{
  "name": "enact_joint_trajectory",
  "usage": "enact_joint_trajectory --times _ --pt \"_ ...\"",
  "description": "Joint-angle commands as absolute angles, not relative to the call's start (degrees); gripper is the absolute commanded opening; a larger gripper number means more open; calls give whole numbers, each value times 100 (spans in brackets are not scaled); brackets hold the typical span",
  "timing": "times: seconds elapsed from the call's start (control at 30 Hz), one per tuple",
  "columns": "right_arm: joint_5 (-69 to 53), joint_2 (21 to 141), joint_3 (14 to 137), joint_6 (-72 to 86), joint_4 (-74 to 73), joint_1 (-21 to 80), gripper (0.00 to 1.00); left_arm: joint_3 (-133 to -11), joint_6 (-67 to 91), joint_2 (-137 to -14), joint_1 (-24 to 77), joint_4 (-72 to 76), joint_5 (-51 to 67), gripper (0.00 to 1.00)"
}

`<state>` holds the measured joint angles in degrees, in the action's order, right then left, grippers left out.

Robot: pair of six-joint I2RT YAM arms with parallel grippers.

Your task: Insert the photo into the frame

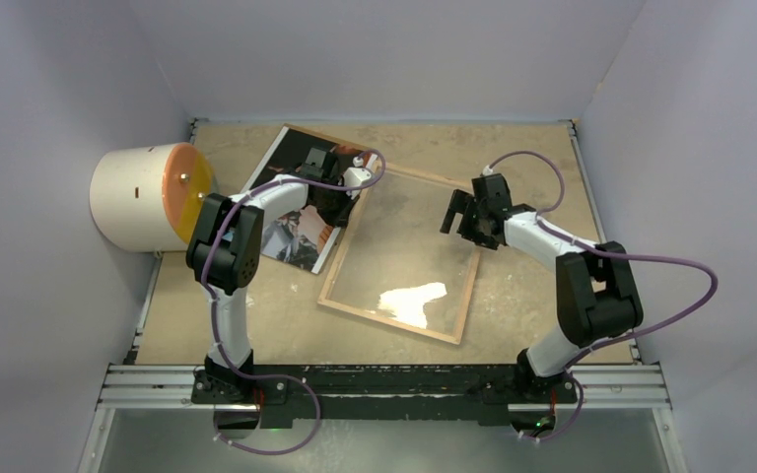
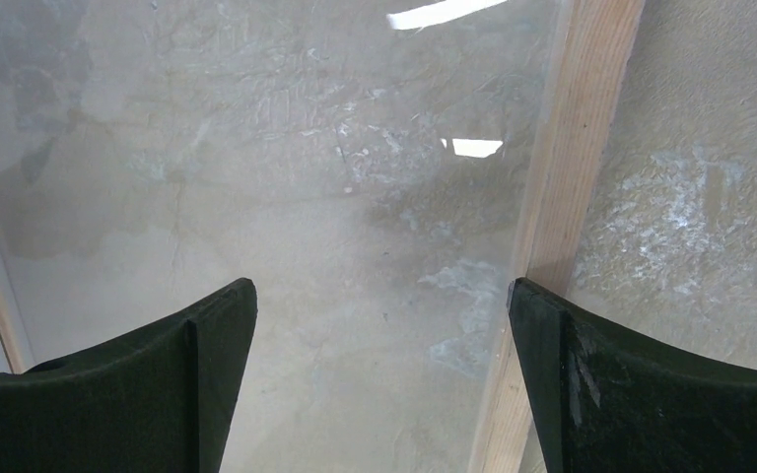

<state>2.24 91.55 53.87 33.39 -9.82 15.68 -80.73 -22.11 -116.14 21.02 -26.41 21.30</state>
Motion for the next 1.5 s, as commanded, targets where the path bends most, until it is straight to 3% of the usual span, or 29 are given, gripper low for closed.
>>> enact_joint_trajectory --times 0.0,1.47 --pt "430 9217 5627 3278 -1182 1642 99 -7981 -2300 -11567 2101 -3182 2197 3" --pt "1782 9756 6448 2742 -1893 2312 99 -7954 -2266 -11515 2101 -3215 2162 3"
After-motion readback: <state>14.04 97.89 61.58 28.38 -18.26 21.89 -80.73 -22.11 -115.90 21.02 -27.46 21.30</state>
